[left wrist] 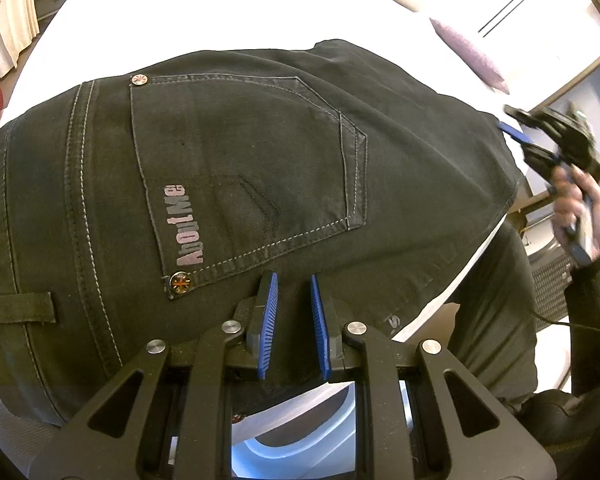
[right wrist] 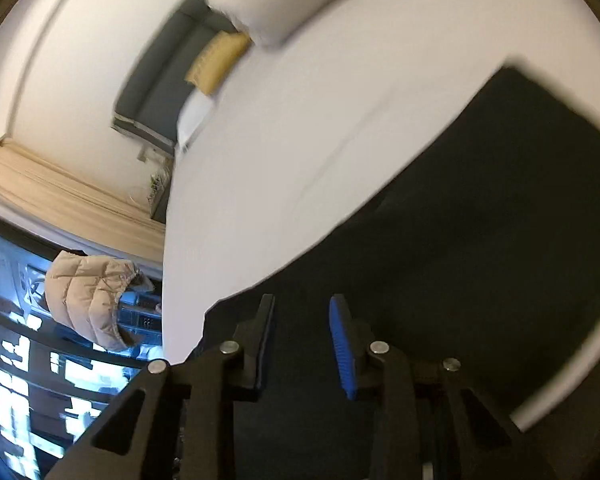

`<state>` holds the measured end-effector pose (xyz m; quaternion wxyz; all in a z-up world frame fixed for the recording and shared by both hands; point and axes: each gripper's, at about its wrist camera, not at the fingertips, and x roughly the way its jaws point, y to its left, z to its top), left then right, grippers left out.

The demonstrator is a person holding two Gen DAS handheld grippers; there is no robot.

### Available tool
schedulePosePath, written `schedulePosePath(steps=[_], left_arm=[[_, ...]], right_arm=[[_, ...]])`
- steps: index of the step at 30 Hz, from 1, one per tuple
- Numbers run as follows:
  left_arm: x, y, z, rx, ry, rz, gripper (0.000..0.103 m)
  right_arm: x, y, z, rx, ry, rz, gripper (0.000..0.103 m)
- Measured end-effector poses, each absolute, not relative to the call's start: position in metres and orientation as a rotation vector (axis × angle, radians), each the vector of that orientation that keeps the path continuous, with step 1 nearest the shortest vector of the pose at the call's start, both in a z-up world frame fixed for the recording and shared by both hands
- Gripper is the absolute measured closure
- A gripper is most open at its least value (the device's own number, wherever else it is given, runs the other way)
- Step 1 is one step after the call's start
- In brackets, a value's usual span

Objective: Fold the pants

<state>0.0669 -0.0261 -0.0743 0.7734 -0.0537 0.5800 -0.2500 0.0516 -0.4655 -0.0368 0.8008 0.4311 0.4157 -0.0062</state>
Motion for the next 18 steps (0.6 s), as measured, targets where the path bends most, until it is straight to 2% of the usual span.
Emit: schedulePosePath(steps=[4,5,6,8,12,14,17,18], left_arm=[[0.068,-0.025,-0.074,-0.132,1.256,-0.543,0.086],[0.069,-0.024,-0.074,-0.138,1.256,-0.545,0.086],[0.069,-0.022,-0.075,-0.141,1.256,-0.548,0.086],[0.069,-0.021,-0.075,-0.146,1.257,-0.550,0.086],[0.069,-0.019,-0.076,-0.143,1.253,-0.548,0.086],[0.068,-0.019,-0.076,-0.143,1.252,-0.548,0.086],[0.067,-0.019,-0.076,-0.150,1.249,-0.543,0.086],[0.067,-0.019,-0.076,-0.151,1.248,-0.541,0.086]], right_arm=[[0.077,-0.485,-0.073,1.007,0.996,-0.089,0.073],[0.084,-0.497,-0.087,1.007,1.030,-0.137,0.092],[0.086,-0.507,-0.097,1.037,1.035,-0.155,0.103],[0.083,-0.524,-0.107,1.112,0.980,-0.164,0.103],[0.081,-0.568,-0.096,1.042,0.819,-0.331,0.103],[0.068,-0.585,-0.086,1.038,0.782,-0.413,0.099],[0.043,-0.573,-0.061,1.027,0.722,-0.393,0.075],[0.042,-0.562,-0.058,1.020,0.727,-0.344,0.070]])
